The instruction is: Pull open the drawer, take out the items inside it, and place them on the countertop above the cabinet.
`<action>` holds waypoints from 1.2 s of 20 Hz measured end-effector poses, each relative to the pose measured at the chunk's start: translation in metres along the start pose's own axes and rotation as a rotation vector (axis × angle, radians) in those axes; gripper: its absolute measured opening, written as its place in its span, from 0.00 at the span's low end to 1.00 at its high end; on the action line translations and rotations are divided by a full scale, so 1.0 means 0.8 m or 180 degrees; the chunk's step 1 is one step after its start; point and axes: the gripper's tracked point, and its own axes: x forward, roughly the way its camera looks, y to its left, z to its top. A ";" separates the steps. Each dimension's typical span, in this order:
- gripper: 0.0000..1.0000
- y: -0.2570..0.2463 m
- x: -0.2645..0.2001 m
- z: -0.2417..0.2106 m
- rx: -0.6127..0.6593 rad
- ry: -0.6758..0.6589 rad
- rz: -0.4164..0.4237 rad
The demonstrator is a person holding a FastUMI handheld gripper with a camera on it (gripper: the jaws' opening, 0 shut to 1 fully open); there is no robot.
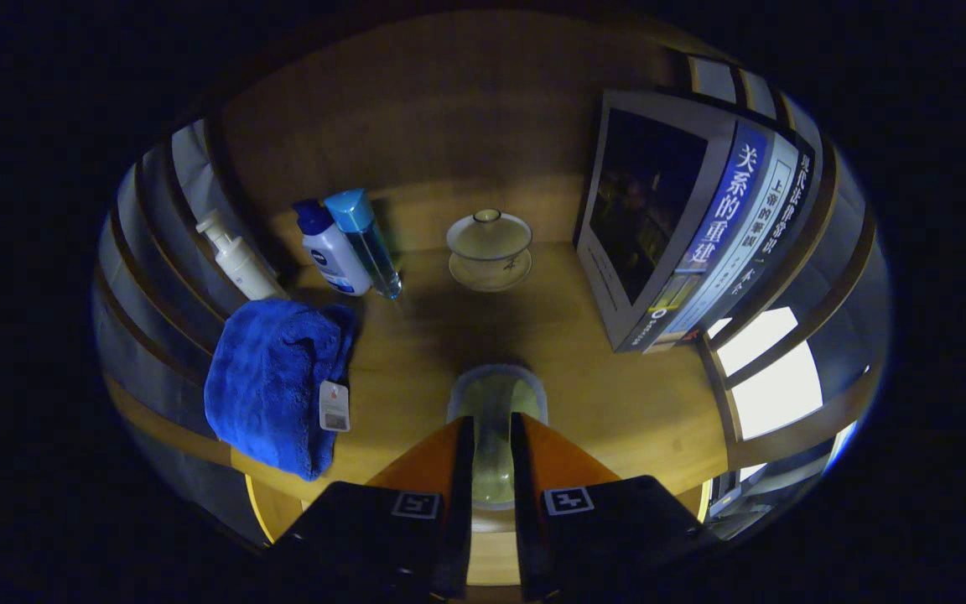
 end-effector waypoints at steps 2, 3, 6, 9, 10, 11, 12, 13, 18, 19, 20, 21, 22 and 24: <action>0.36 0.003 -0.004 -0.002 0.0073 -0.0051 0.0044; 0.46 -0.001 -0.006 -0.001 0.0108 -0.0110 0.0054; 0.73 -0.015 -0.013 -0.001 0.0200 -0.0335 -0.0003; 1.00 -0.038 -0.030 0.001 0.0199 -0.0634 -0.0142; 1.00 -0.040 -0.038 0.001 0.0205 -0.0756 -0.0151; 1.00 -0.042 -0.047 0.002 0.0217 -0.0881 -0.0149; 1.00 -0.045 -0.055 0.001 0.0213 -0.0987 -0.0150; 1.00 -0.050 -0.064 -0.001 0.0198 -0.1100 -0.0162; 0.99 -0.070 -0.108 -0.019 0.0128 -0.1547 -0.0193; 0.99 -0.073 -0.119 -0.025 0.0102 -0.1619 -0.0199; 0.99 -0.072 -0.128 -0.032 0.0080 -0.1700 -0.0184; 0.99 -0.072 -0.136 -0.039 0.0064 -0.1778 -0.0178; 0.99 -0.074 -0.144 -0.051 0.0055 -0.1859 -0.0170; 0.99 -0.069 -0.160 -0.069 0.0048 -0.1975 -0.0104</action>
